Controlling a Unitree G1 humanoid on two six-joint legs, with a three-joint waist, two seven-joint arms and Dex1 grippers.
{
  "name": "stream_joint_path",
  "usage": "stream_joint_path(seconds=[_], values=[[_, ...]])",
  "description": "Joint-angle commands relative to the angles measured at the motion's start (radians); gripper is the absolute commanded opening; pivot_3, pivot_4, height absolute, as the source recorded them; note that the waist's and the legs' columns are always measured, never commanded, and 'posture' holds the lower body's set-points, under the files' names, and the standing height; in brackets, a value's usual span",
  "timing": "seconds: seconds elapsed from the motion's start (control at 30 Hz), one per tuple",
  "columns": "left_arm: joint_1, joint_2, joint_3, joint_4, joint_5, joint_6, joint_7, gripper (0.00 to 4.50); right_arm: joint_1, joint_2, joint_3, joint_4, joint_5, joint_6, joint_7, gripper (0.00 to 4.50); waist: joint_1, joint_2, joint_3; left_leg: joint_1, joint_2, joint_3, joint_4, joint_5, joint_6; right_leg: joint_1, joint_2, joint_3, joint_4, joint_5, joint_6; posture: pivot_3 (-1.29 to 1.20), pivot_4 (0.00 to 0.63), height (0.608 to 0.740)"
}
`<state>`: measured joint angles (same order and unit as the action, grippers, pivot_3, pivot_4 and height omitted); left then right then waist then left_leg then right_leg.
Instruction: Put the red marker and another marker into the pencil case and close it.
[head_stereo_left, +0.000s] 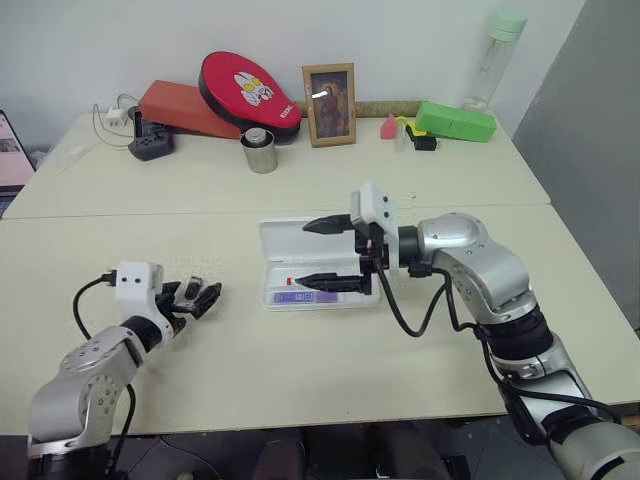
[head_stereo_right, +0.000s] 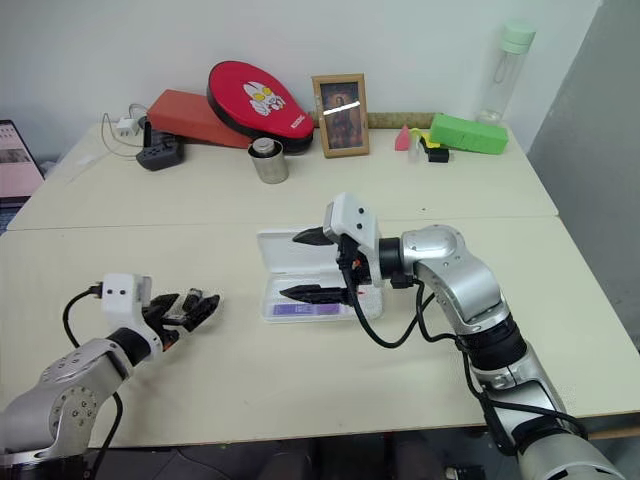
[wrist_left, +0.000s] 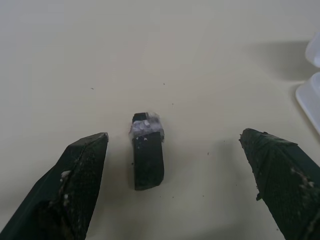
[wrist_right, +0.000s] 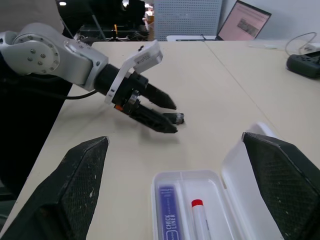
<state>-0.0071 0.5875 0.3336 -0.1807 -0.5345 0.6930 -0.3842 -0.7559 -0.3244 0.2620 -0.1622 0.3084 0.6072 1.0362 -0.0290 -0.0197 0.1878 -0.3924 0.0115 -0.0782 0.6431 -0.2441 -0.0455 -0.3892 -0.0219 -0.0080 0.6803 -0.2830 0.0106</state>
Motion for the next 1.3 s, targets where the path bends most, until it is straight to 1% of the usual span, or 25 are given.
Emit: stream_joint_path(seconds=[0.03,0.1,0.13,0.2,0.23,0.4,0.43,0.47,0.6,0.73,0.9,0.97,1.07,1.1,1.13,1.2,1.27,1.3], values=[[-0.014,0.030,-0.008,0.023,0.036,-0.001,-0.019,4.50,-0.002,-0.005,-0.023,-0.048,0.026,-0.006,-0.024,4.49,0.000,0.000,0.000,0.000,0.000,0.000,0.000,0.000,0.000,0.000,0.000,0.000,0.000,0.000,0.000,0.00,0.150,0.740],[-0.022,0.028,-0.007,0.040,0.044,0.004,-0.013,4.13,-0.001,-0.010,-0.023,-0.052,0.030,-0.006,-0.030,4.50,0.000,0.000,0.000,0.000,0.000,0.000,0.000,0.000,0.000,0.000,0.000,0.000,0.000,0.000,0.000,0.00,0.150,0.740],[-0.026,0.028,-0.009,0.046,0.050,0.004,-0.013,4.05,0.000,-0.012,-0.024,-0.052,0.032,-0.005,-0.032,4.50,0.000,0.000,0.000,0.000,0.000,0.000,0.000,0.000,0.000,0.000,0.000,0.000,0.000,0.000,0.000,0.00,0.150,0.740],[-0.030,0.026,-0.008,0.052,0.058,0.002,-0.015,3.74,0.001,-0.017,-0.023,-0.054,0.036,-0.005,-0.034,4.50,0.000,0.000,0.000,0.000,0.000,0.000,0.000,0.000,0.000,0.000,0.000,0.000,0.000,0.000,0.000,0.00,0.150,0.740],[-0.032,0.024,-0.006,0.053,0.060,0.002,-0.017,3.49,0.001,-0.019,-0.022,-0.055,0.038,-0.005,-0.035,4.50,0.000,0.000,0.000,0.000,0.000,0.000,0.000,0.000,0.000,0.000,0.000,0.000,0.000,0.000,0.000,0.00,0.150,0.740],[-0.035,0.018,-0.007,0.057,0.076,-0.006,-0.021,2.62,-0.002,-0.027,-0.021,-0.042,0.045,-0.012,-0.041,4.50,0.001,0.000,0.000,0.000,0.000,0.000,0.000,0.000,0.000,0.000,-0.002,0.000,0.000,0.000,0.000,0.00,0.150,0.740],[-0.036,0.016,-0.007,0.057,0.078,-0.006,-0.022,2.32,-0.003,-0.027,-0.021,-0.040,0.046,-0.012,-0.042,4.50,0.001,0.000,0.000,0.000,0.000,0.000,0.000,0.000,0.000,0.000,-0.002,0.000,0.000,0.000,0.000,0.00,0.150,0.740],[-0.036,0.014,-0.007,0.057,0.081,-0.007,-0.022,2.18,-0.004,-0.027,-0.020,-0.039,0.046,-0.014,-0.041,4.50,0.001,0.000,0.000,0.000,0.000,0.000,0.000,0.000,0.000,0.000,-0.002,0.000,0.000,0.000,0.000,0.00,0.150,0.740],[-0.032,0.011,-0.003,0.055,0.089,-0.010,-0.019,1.26,-0.005,-0.028,-0.018,-0.036,0.046,-0.014,-0.039,4.50,0.001,0.000,0.000,0.000,0.000,0.000,0.000,0.000,0.000,0.000,-0.002,0.000,0.000,0.000,0.000,0.00,0.150,0.740],[-0.028,0.009,0.006,0.059,0.094,-0.007,-0.013,0.45,-0.005,-0.030,-0.016,-0.033,0.046,-0.016,-0.035,4.50,0.001,0.000,0.000,0.000,0.000,0.000,0.000,0.000,0.000,0.000,-0.002,0.000,0.000,0.000,0.000,0.00,0.150,0.740],[-0.033,0.015,0.015,0.057,0.104,-0.020,-0.015,0.41,0.000,-0.034,-0.020,-0.030,0.049,-0.020,-0.029,4.50,0.000,0.000,0.000,0.000,0.000,0.000,0.000,0.000,0.000,0.000,-0.002,0.000,0.000,0.000,0.000,0.00,0.150,0.740],[-0.030,0.030,-0.004,0.025,0.120,-0.101,-0.067,0.41,0.012,-0.055,-0.034,-0.035,0.053,-0.018,-0.023,4.50,0.001,0.000,0.000,0.000,0.000,0.000,0.000,0.000,0.000,0.000,-0.002,0.000,0.000,0.000,0.000,0.00,0.150,0.740],[-0.021,0.047,-0.038,-0.074,0.064,-0.134,-0.195,0.41,0.047,-0.117,-0.079,-0.061,0.084,0.007,-0.005,4.50,0.004,0.000,0.000,-0.001,0.000,0.000,0.000,0.000,0.000,0.000,-0.002,0.000,-0.001,0.000,0.000,0.00,0.150,0.740],[-0.025,0.061,-0.071,-0.111,0.057,-0.137,-0.241,0.41,0.078,-0.162,-0.104,-0.088,0.107,0.035,0.011,4.50,0.007,0.000,0.000,-0.002,-0.001,0.000,0.000,0.000,0.000,0.000,-0.002,0.000,-0.001,0.000,0.000,0.00,0.150,0.740],[-0.049,0.082,-0.137,-0.138,0.074,-0.156,-0.298,0.41,0.129,-0.219,-0.145,-0.124,0.139,0.062,0.036,4.50,0.011,0.000,0.000,-0.004,-0.001,0.000,0.001,0.000,0.000,-0.001,-0.002,0.000,-0.002,0.000,0.000,0.00,0.150,0.740],[-0.098,0.109,-0.233,-0.158,0.089,-0.169,-0.384,0.41,0.196,-0.289,-0.195,-0.170,0.181,0.097,0.054,4.50,0.029,0.000,0.000,-0.005,-0.002,0.000,0.001,0.000,0.000,0.000,-0.003,-0.001,-0.003,0.000,0.000,0.00,0.150,0.740],[-0.199,0.100,-0.328,-0.125,0.103,-0.178,-0.448,0.41,0.250,-0.326,-0.226,-0.192,0.187,0.107,0.023,4.50,0.032,0.001,0.001,-0.005,-0.003,0.002,0.000,0.000,0.000,0.000,-0.003,-0.001,-0.004,0.000,0.000,0.00,0.150,0.740],[-0.239,0.095,-0.355,-0.106,0.104,-0.183,-0.473,0.41,0.266,-0.335,-0.231,-0.201,0.186,0.109,0.008,4.50,0.030,0.001,0.001,-0.005,-0.004,0.002,0.001,0.000,0.000,0.000,-0.003,-0.001,-0.004,0.000,0.000,0.00,0.150,0.740]])
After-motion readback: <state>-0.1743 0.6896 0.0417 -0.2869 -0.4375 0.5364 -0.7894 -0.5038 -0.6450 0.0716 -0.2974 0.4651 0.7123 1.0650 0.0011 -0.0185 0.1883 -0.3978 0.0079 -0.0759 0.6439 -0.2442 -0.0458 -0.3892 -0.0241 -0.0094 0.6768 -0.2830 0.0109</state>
